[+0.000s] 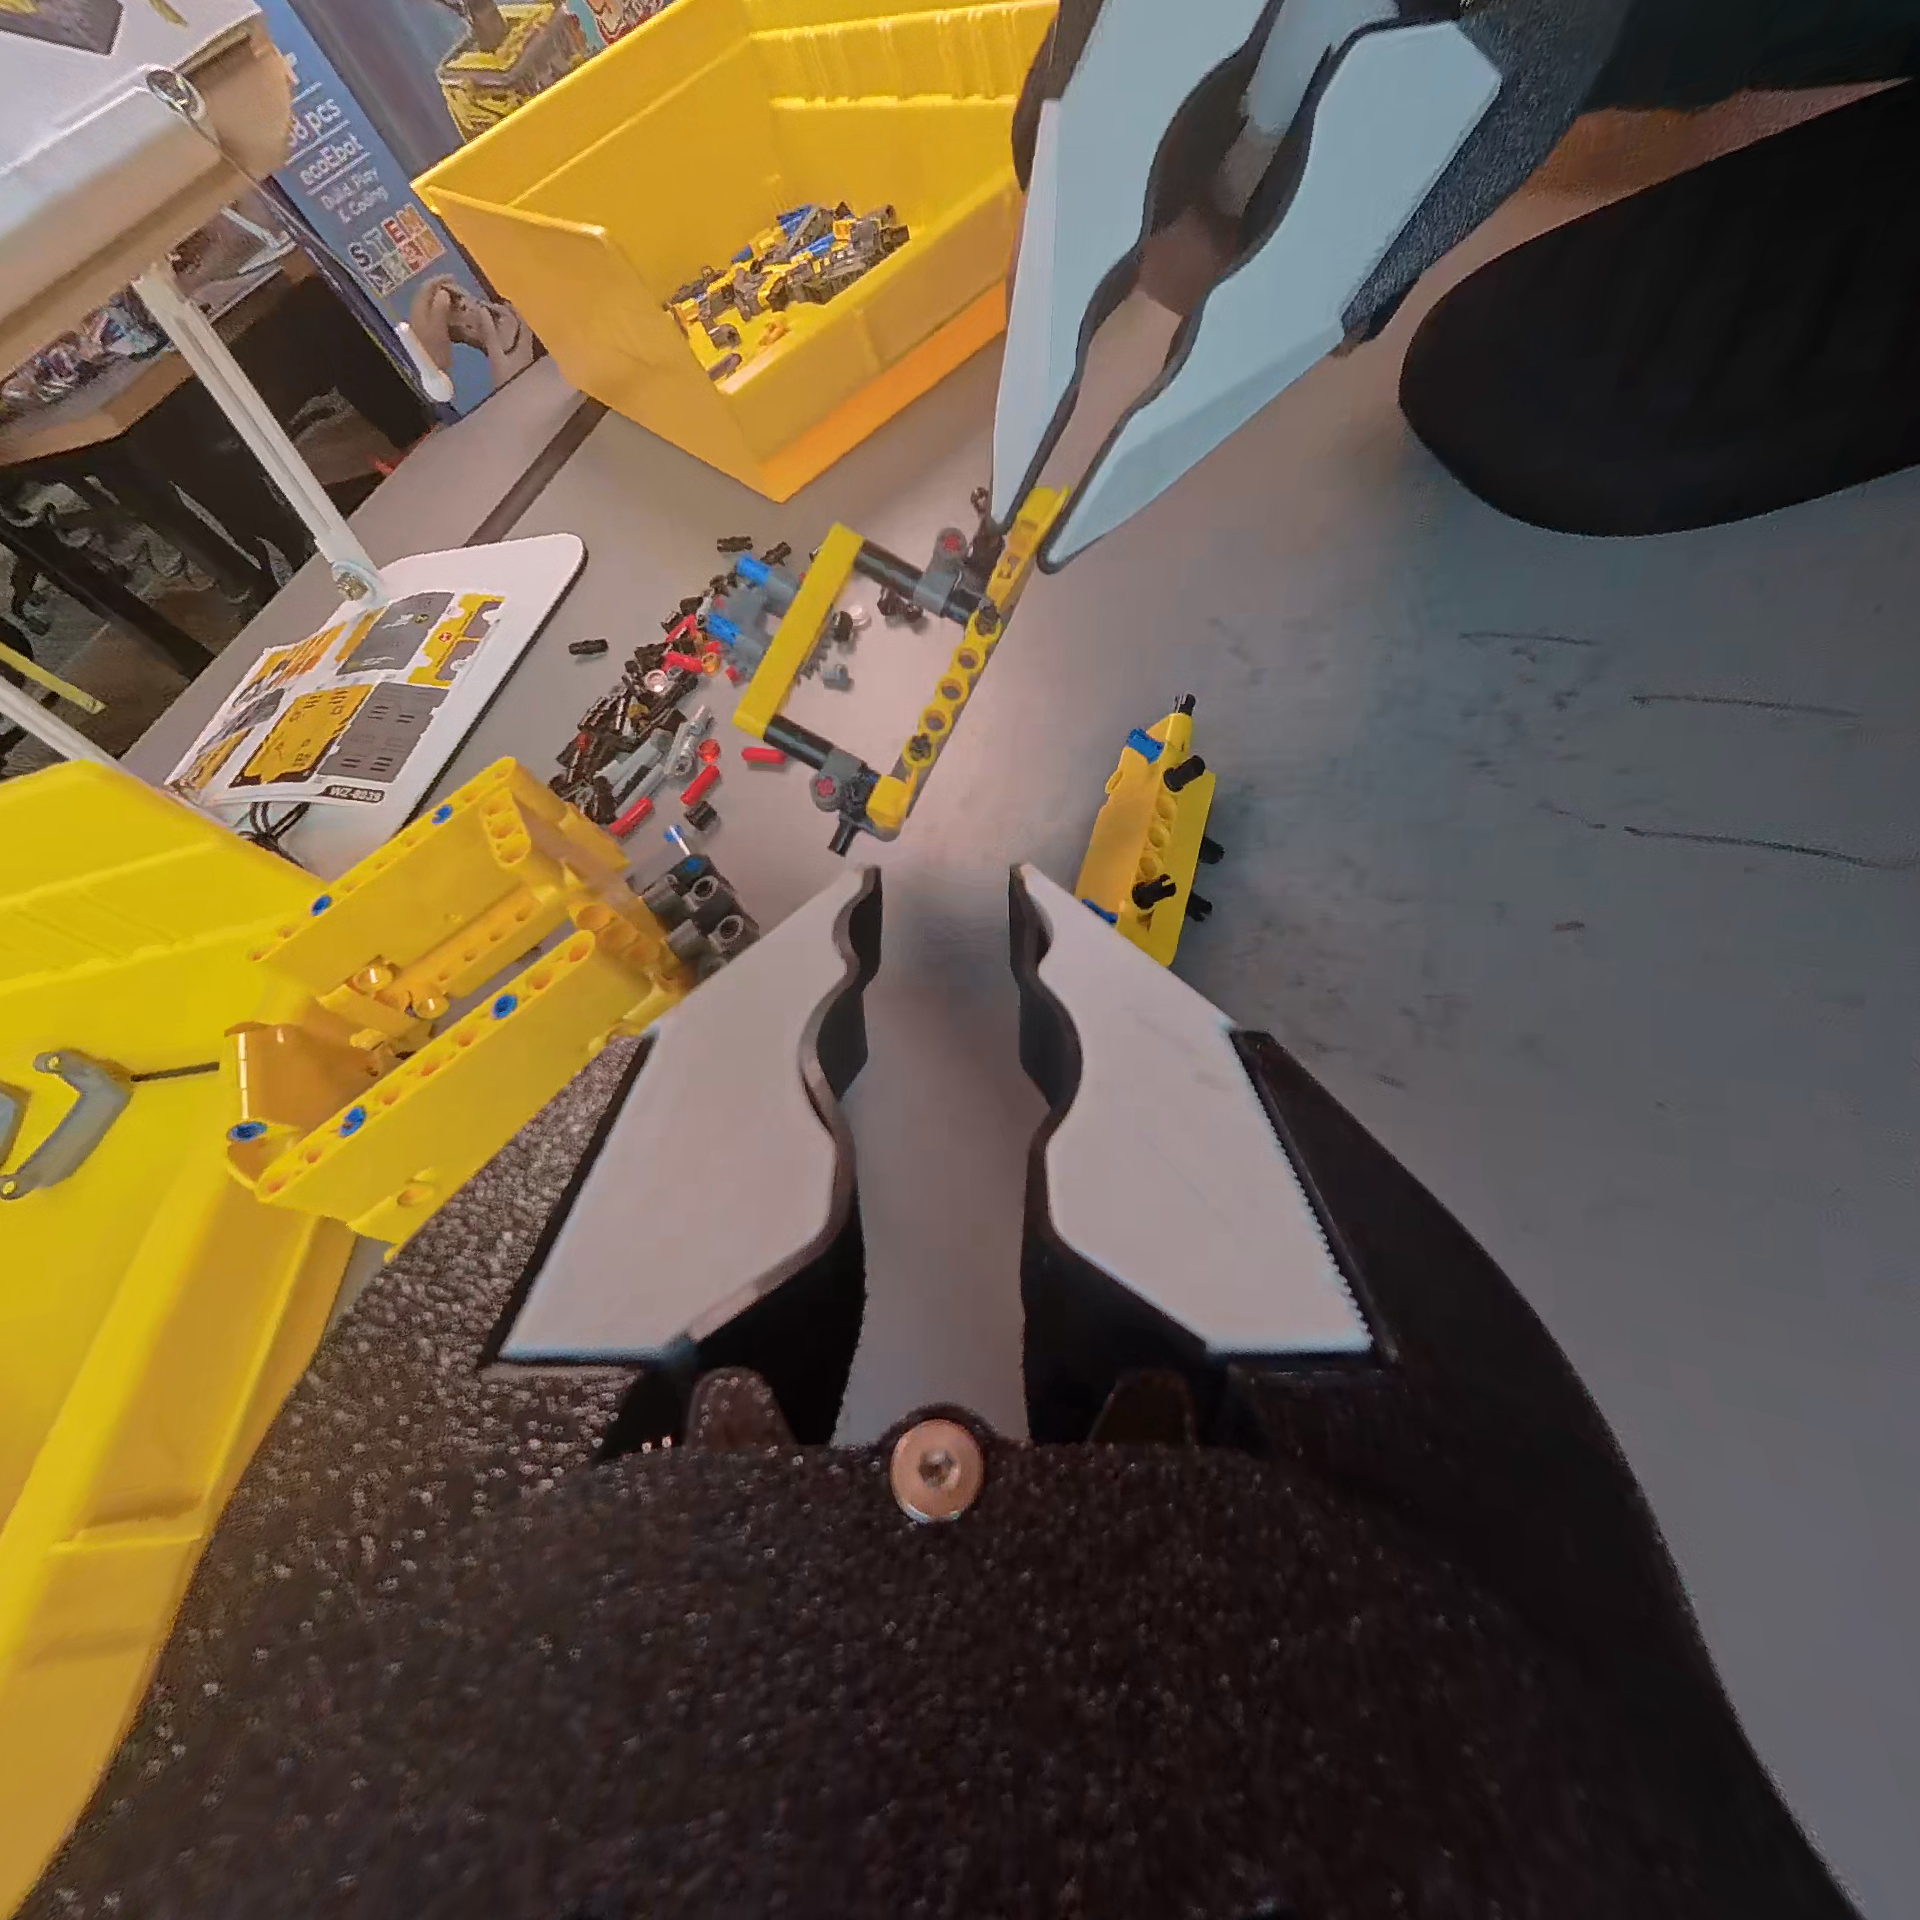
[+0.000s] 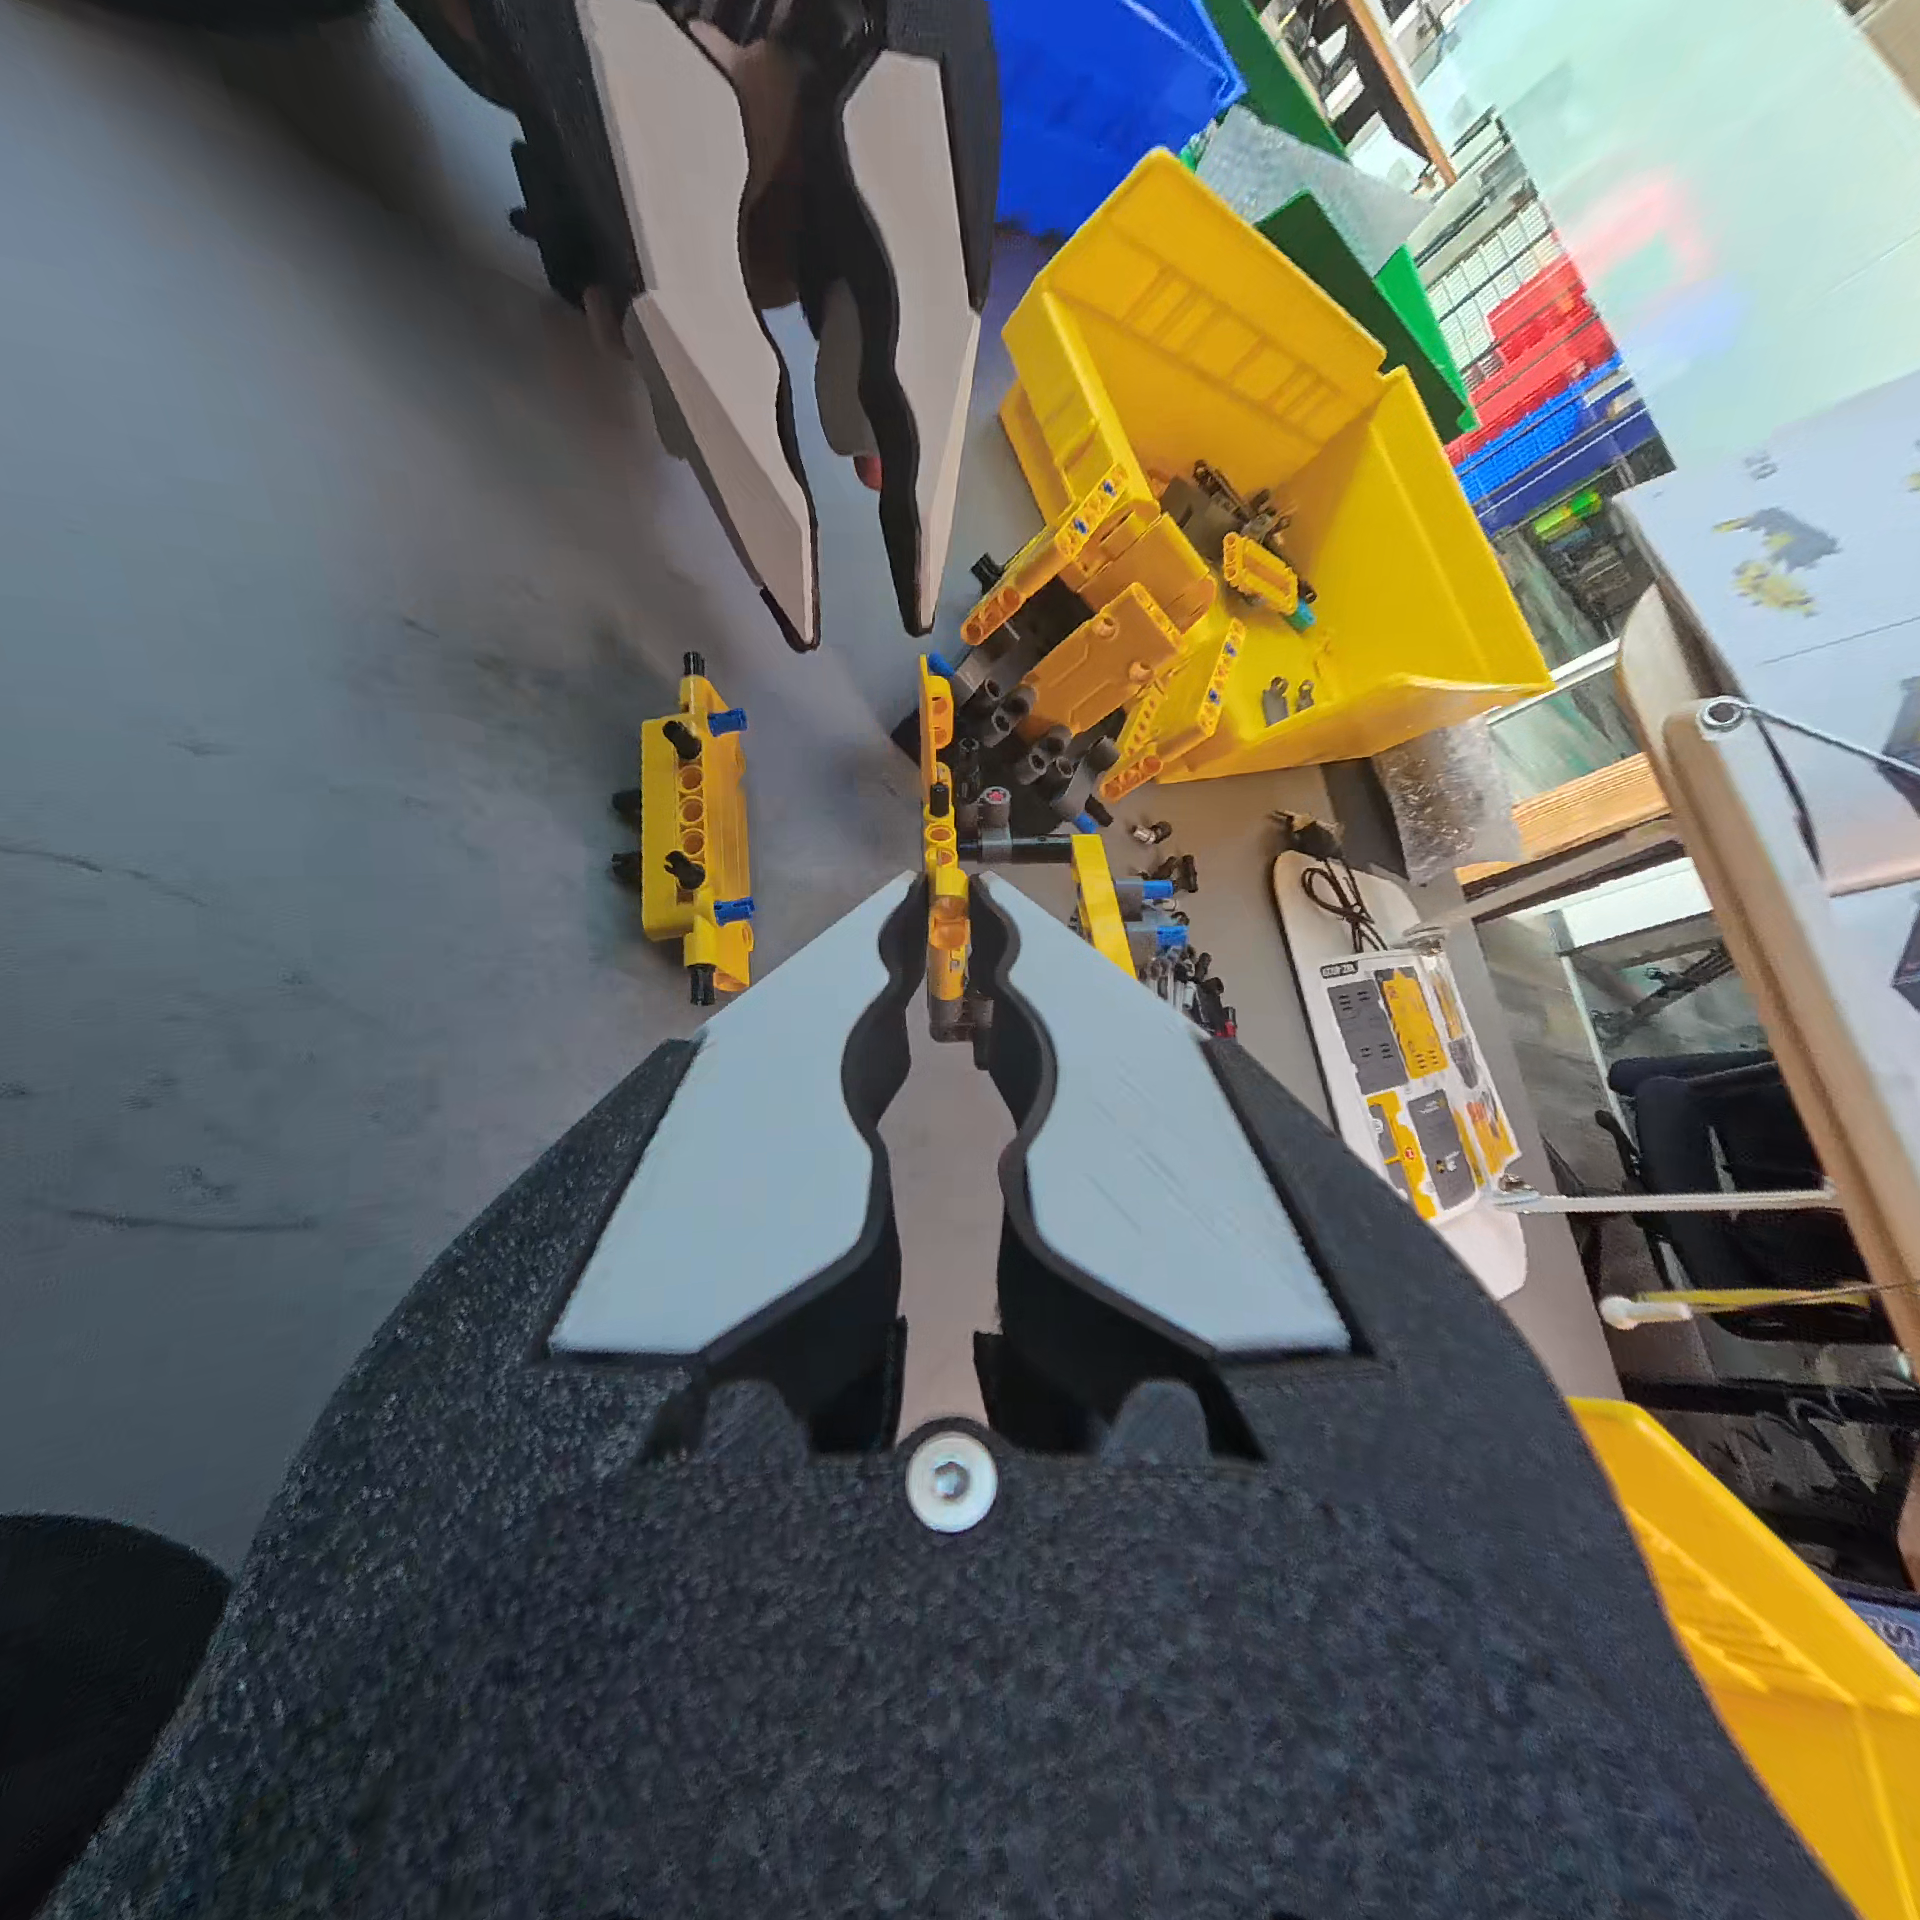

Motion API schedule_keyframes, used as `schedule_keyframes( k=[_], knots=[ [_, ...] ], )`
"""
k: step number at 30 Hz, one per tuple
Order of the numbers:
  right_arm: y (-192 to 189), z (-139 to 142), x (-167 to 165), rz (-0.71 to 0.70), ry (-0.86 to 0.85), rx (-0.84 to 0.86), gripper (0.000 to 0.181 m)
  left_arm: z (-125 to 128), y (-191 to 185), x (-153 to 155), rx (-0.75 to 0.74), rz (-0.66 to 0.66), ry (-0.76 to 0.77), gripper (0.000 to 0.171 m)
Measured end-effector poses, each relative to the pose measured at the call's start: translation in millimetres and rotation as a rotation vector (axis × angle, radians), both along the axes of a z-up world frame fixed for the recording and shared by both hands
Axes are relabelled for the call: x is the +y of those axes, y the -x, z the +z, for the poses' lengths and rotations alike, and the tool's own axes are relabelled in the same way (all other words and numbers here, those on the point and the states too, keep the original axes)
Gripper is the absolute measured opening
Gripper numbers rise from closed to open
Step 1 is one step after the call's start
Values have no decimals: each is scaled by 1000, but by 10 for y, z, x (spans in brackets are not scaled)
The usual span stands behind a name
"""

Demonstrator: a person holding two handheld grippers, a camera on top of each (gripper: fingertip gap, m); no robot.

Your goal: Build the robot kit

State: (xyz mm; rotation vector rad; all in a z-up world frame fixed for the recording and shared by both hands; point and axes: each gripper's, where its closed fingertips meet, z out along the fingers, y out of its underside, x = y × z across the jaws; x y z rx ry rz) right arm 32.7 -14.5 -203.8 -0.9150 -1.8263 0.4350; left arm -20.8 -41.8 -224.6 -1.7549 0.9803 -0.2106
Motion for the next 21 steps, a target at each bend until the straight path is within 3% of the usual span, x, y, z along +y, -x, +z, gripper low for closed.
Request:
schedule_keyframes(
  k=[8,11,18,21],
  knots=[
    [-28,344,-332,85,74,91,6,281,-80,-36,-79,-17,-123,24],
    [3,384,-400,104,75,110,6,363,-105,-93,-55,-35,-181,15],
    [84,443,-288,30,80,155,7,501,-8,-93,11,13,-286,14],
    [114,481,-270,8,156,188,12,560,49,-83,84,49,-368,14]
  ],
)
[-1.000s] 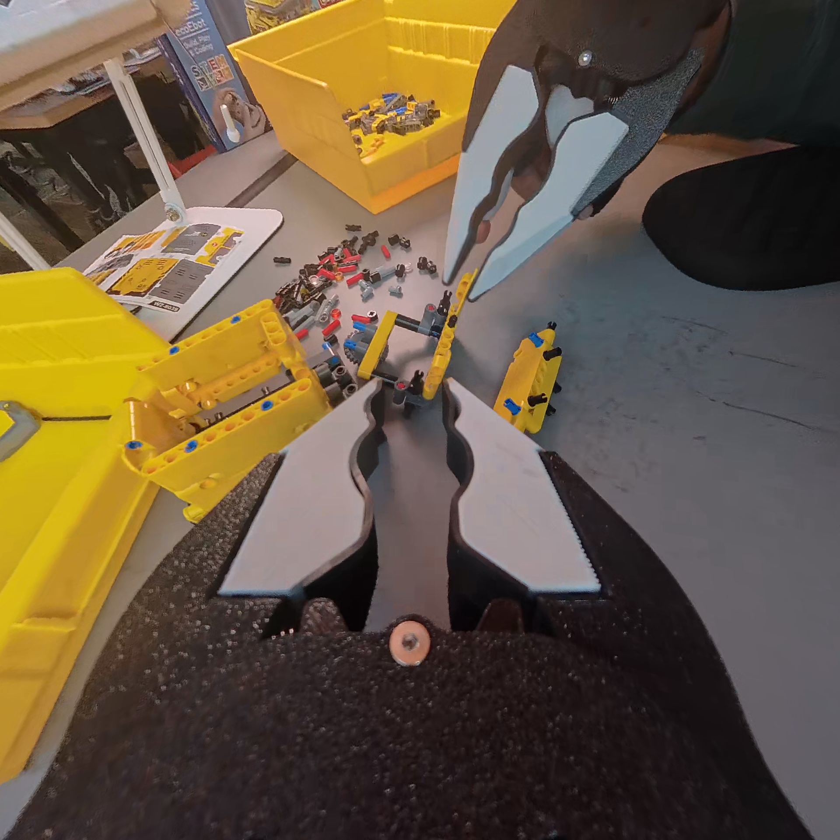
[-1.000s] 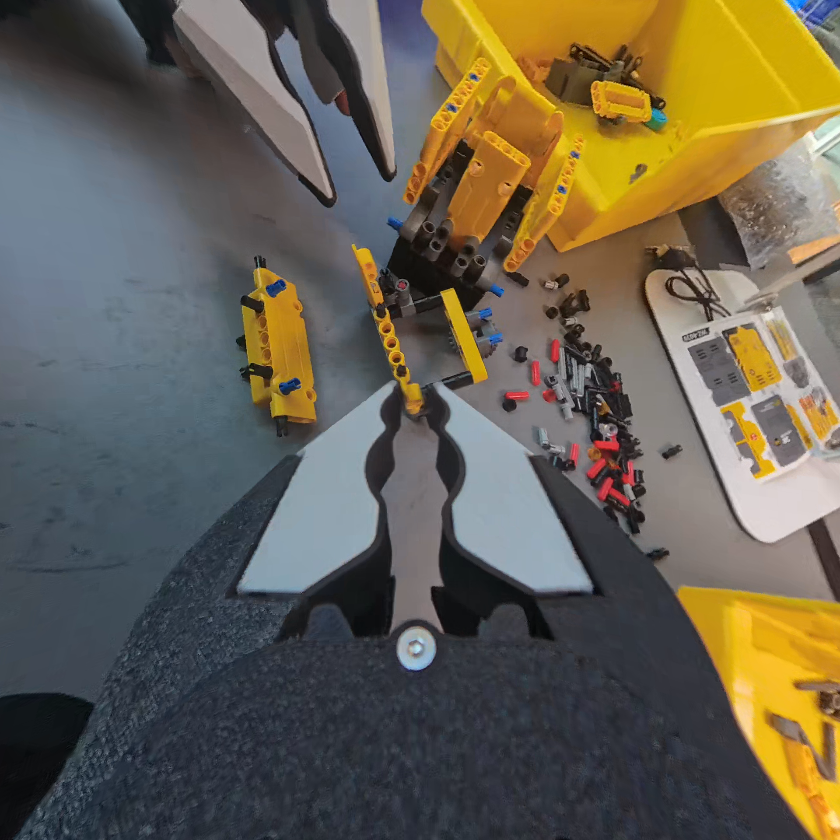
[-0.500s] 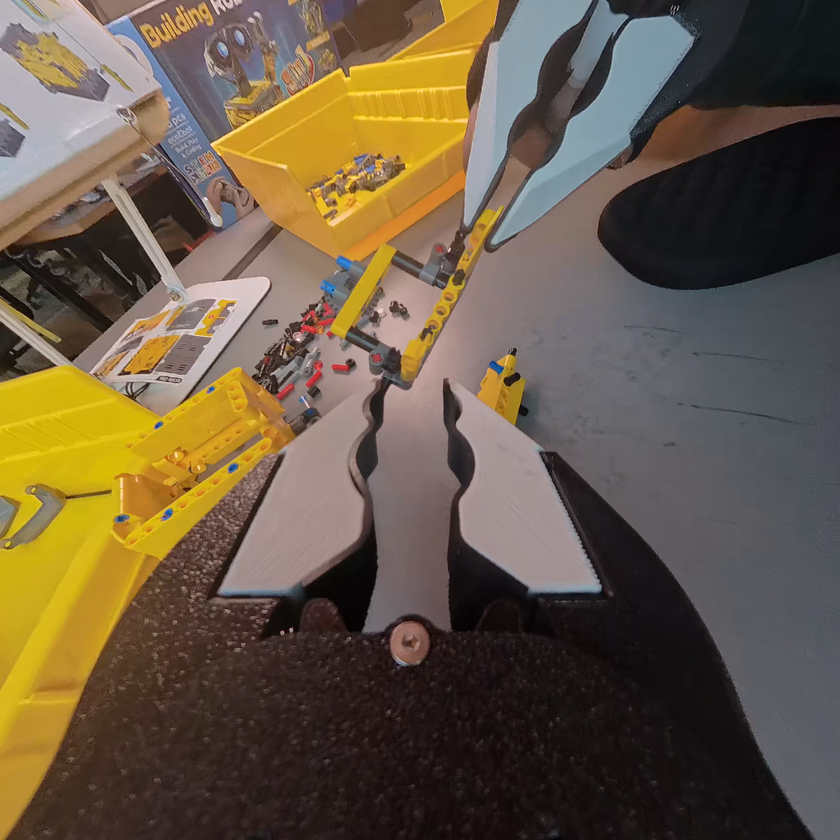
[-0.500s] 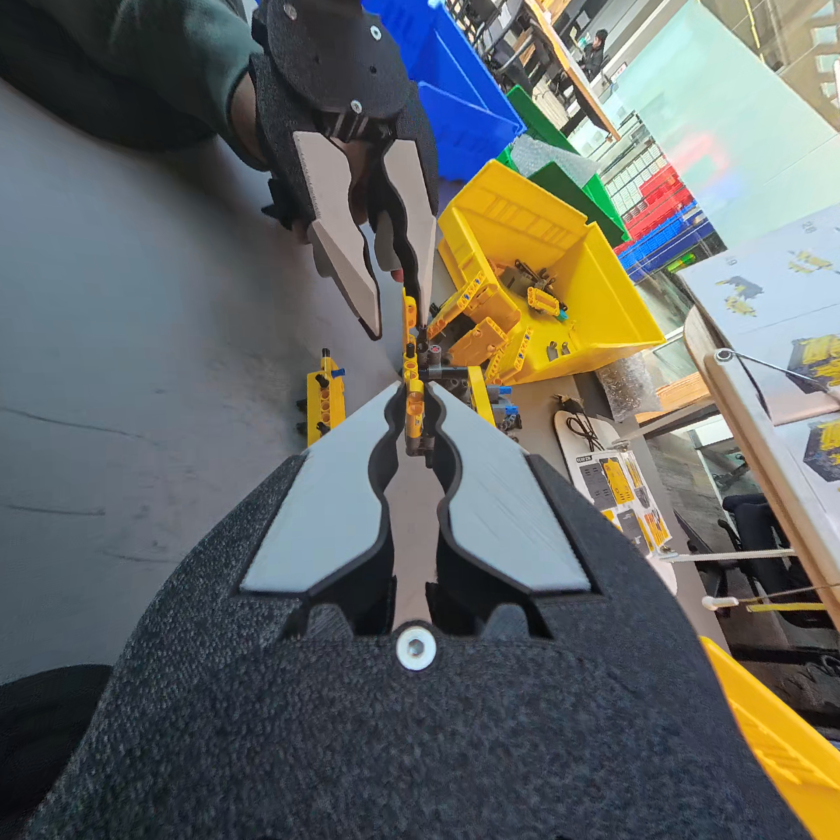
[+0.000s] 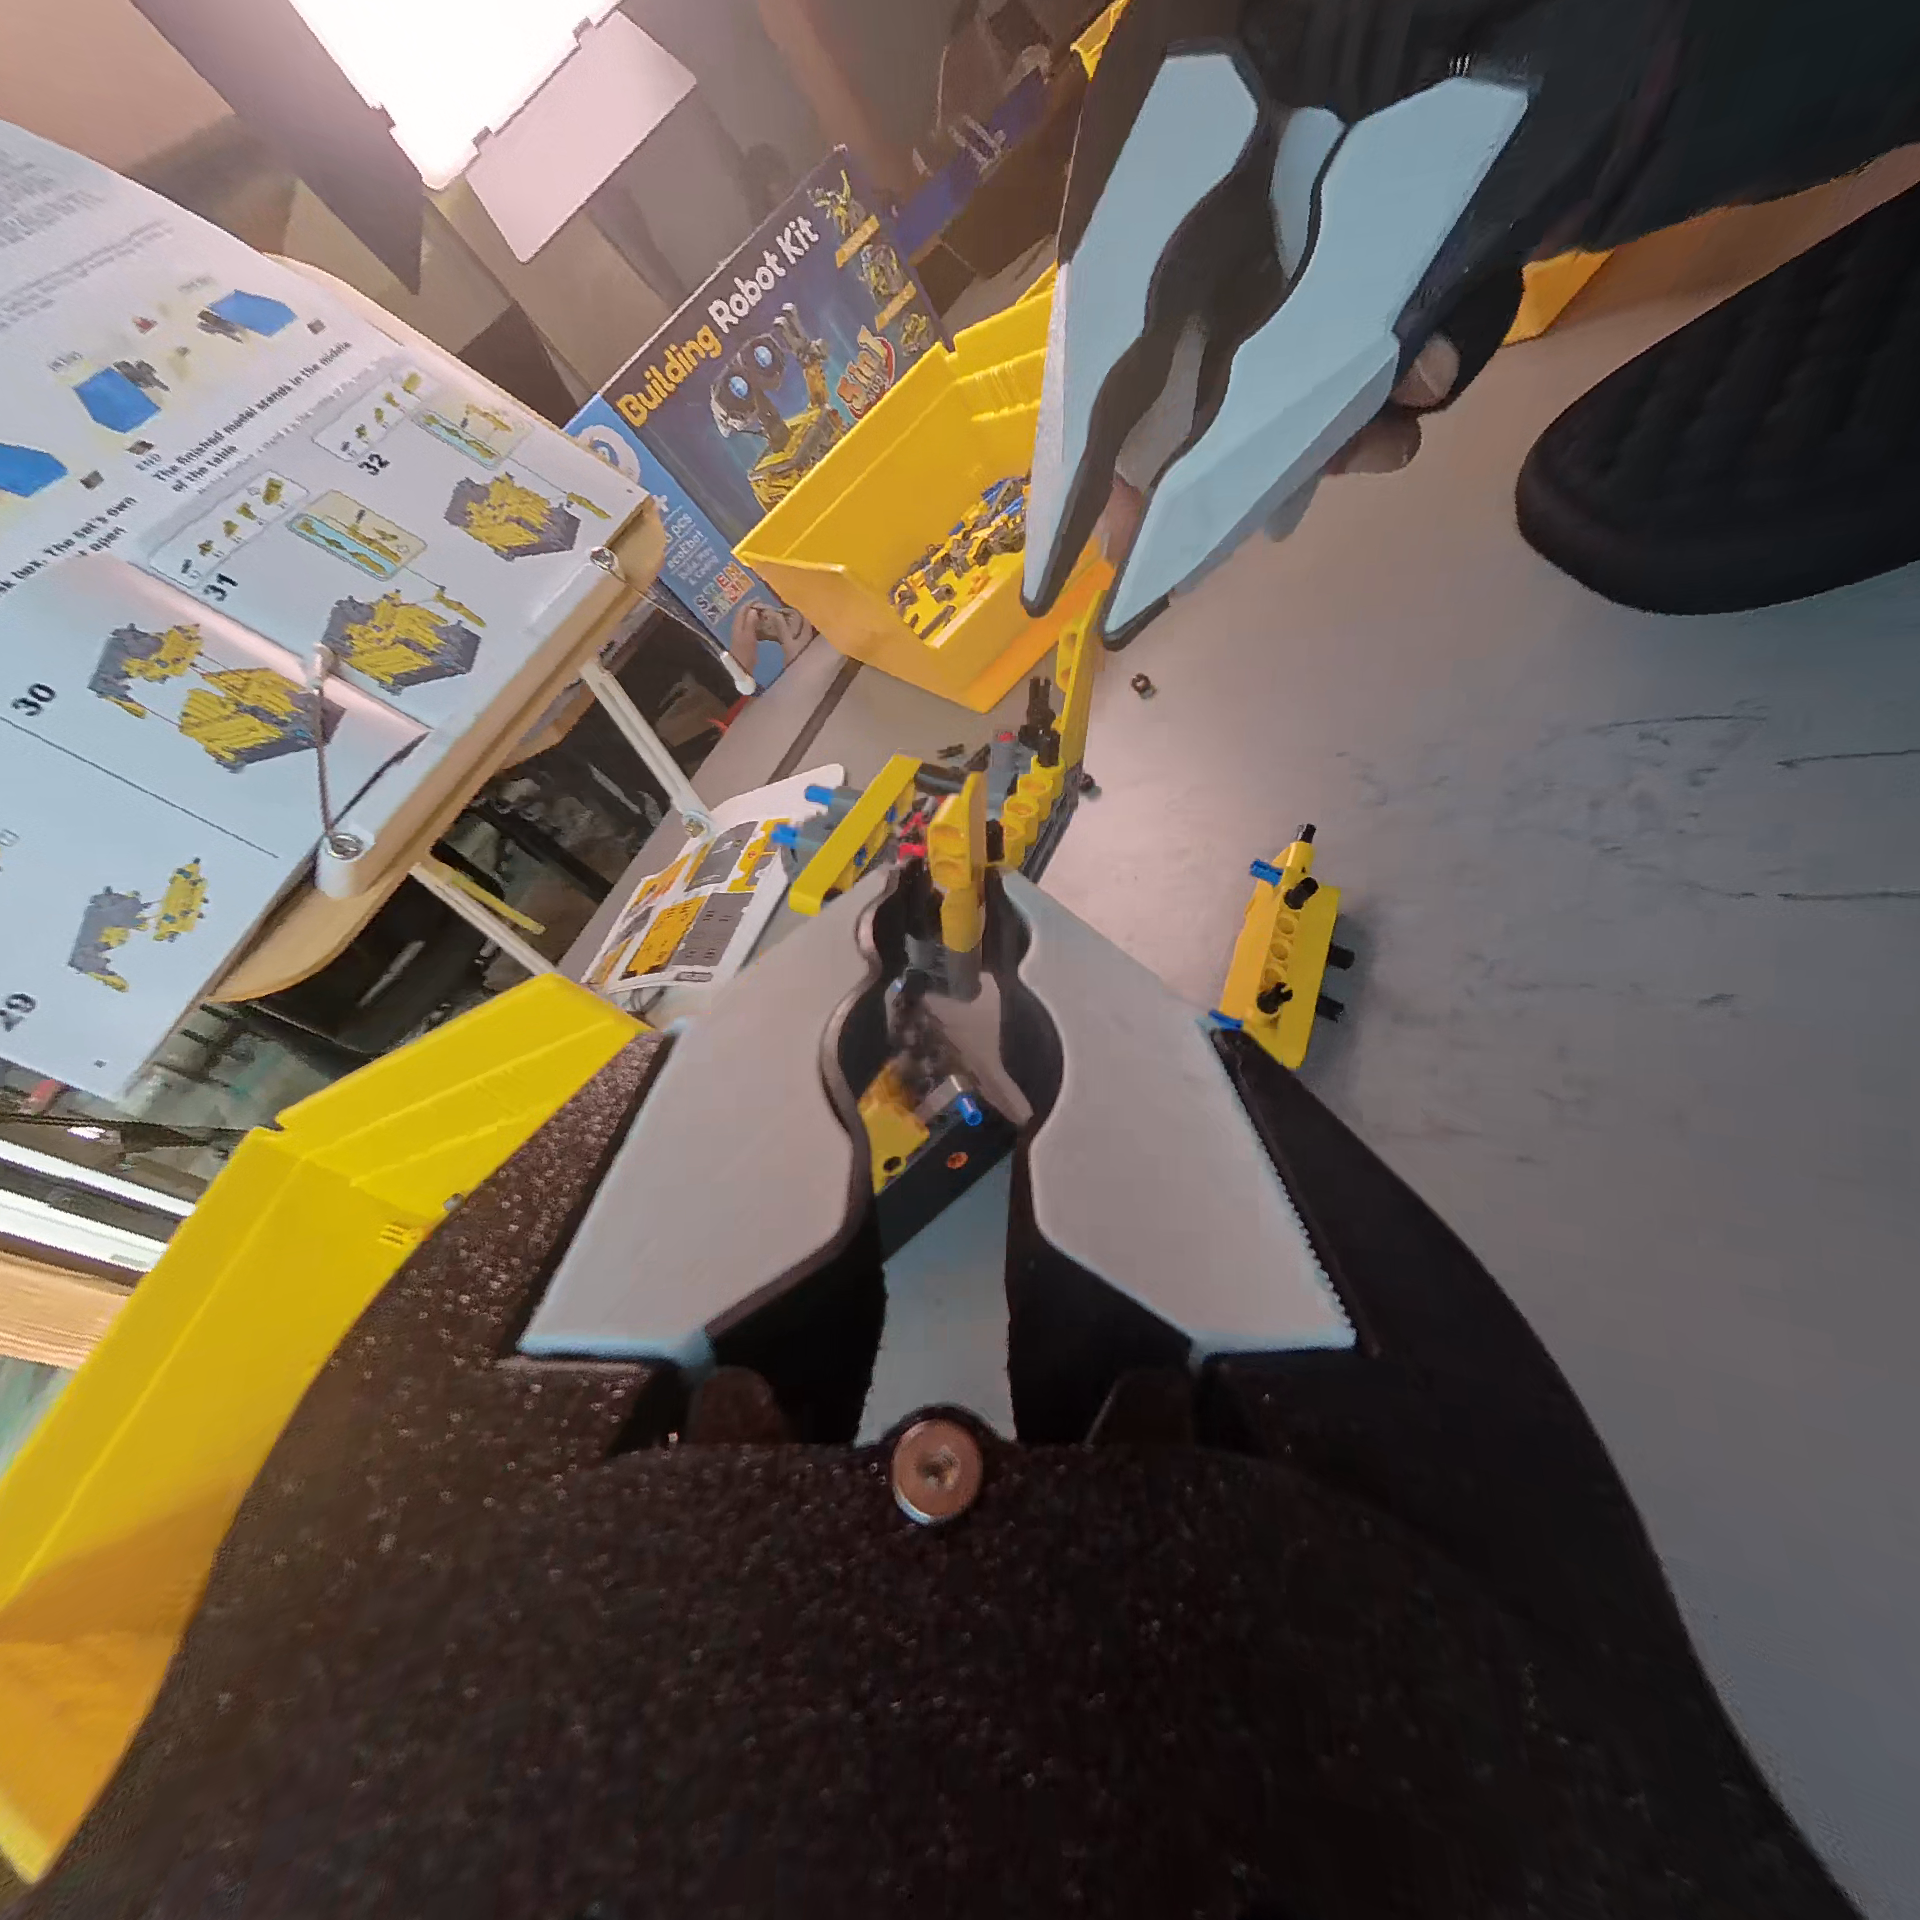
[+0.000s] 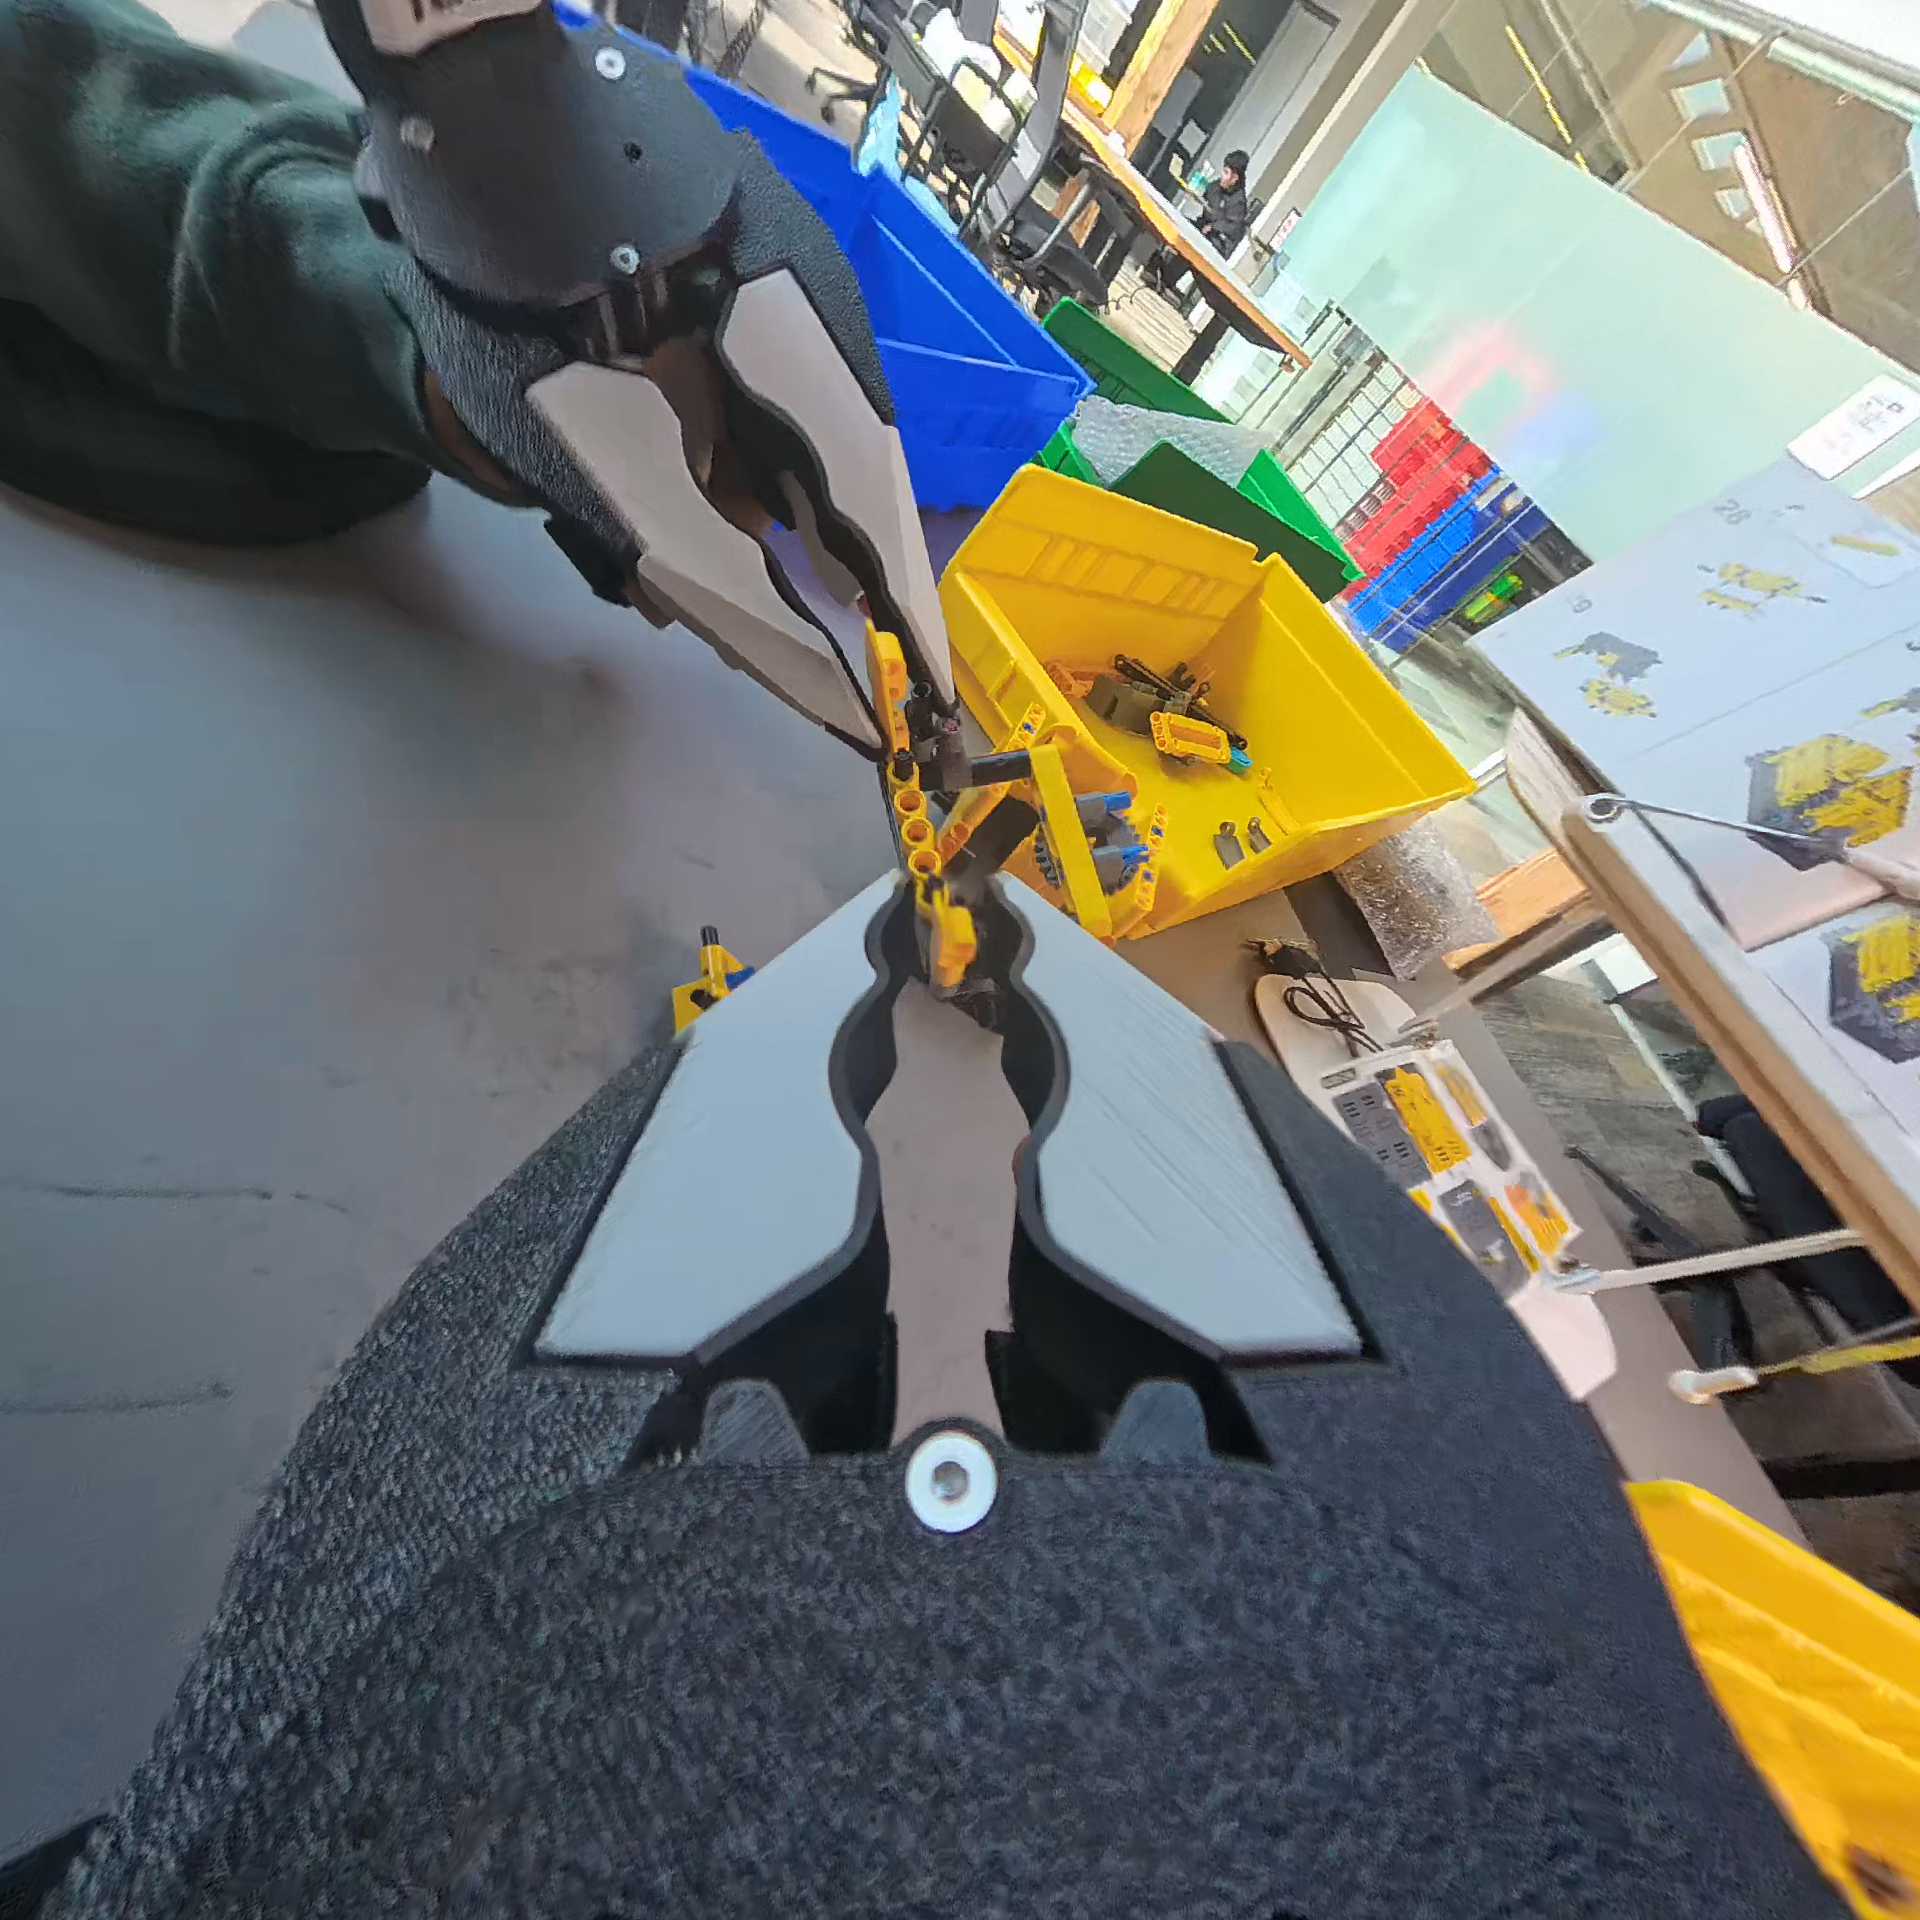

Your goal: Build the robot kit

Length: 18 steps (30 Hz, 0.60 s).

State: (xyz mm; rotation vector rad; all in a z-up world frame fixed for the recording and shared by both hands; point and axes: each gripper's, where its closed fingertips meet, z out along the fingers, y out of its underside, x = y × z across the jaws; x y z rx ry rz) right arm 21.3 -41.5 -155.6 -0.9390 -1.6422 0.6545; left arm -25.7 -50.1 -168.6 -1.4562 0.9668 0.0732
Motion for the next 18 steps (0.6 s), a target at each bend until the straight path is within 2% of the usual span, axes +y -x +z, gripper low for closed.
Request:
schedule_keyframes(
  k=[3,5,9,13,16,18],
  knots=[
    [-25,161,-71,82,329,55,29,39,46,-2,124,45,-109,13],
    [-44,258,86,68,532,79,42,52,37,-15,195,57,-165,13],
    [52,41,451,-18,725,-27,55,71,-107,-93,289,20,-241,13],
    [220,-198,255,149,1016,-195,73,162,-308,-249,345,-44,-342,13],
    [260,-209,37,330,1135,-238,55,219,-433,-354,355,-90,-388,13],
    [260,-169,-56,411,1137,-226,18,208,-447,-361,348,-99,-380,13]
  ],
)
